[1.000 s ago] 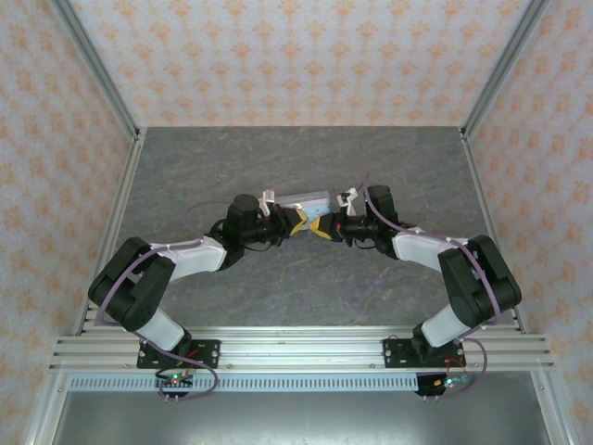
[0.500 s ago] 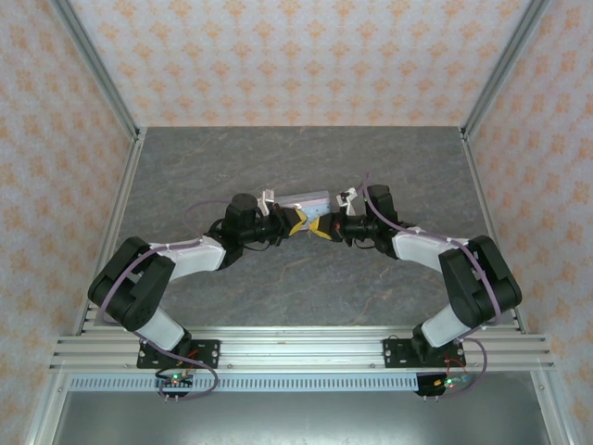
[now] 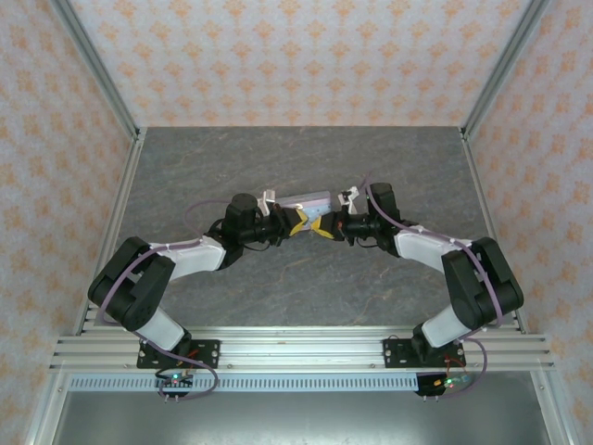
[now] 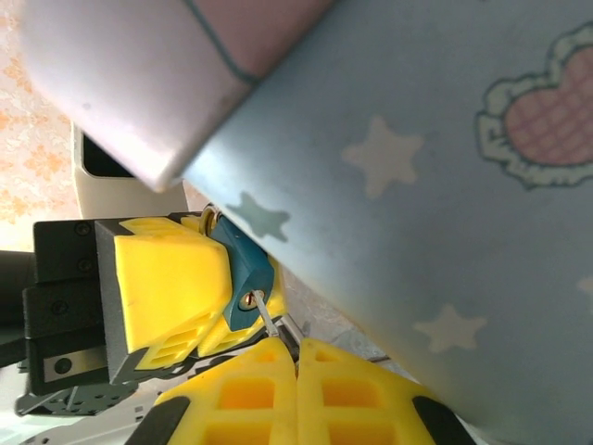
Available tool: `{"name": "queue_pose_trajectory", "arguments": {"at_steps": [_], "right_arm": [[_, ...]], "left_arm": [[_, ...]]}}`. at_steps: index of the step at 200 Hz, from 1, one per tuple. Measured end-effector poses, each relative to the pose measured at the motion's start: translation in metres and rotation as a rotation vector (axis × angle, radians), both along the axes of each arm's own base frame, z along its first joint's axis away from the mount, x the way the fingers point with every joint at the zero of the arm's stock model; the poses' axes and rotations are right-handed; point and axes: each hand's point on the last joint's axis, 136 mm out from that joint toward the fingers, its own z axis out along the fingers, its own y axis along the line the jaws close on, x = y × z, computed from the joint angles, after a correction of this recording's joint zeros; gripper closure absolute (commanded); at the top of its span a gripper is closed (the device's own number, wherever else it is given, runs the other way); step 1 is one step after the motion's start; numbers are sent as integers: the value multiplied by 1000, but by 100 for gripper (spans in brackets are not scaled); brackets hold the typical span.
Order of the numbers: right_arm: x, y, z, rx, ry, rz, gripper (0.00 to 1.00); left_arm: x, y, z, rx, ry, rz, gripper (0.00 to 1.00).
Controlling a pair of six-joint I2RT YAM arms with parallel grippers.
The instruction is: Unlock the padlock with the key
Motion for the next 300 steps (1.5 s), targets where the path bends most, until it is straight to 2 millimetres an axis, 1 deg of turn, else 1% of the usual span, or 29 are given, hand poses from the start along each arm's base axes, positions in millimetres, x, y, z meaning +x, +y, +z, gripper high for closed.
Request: {"name": "queue_pose_trajectory", "arguments": {"at_steps": [110,165,185,241,274,300], "right_arm": [[5,3,3,40,33,17,100],[18,7,7,127,106,-7,100],[19,7,6,131,113,-10,100],[17,5,3,25,16,26,100],[15,6,1,-9,-48,41,100],[15,7,0,-16,-60,43,100]], "left_arm": [[2,3,2,-1,-6,11,100],[9,9,2,5,-12,46,100],[10,10,3,5,-14,51,100],[9,9,3,3,-13,42,100],[8,9,3,3,-9,38,100],[7,9,2,5,-5,38,100]]}}
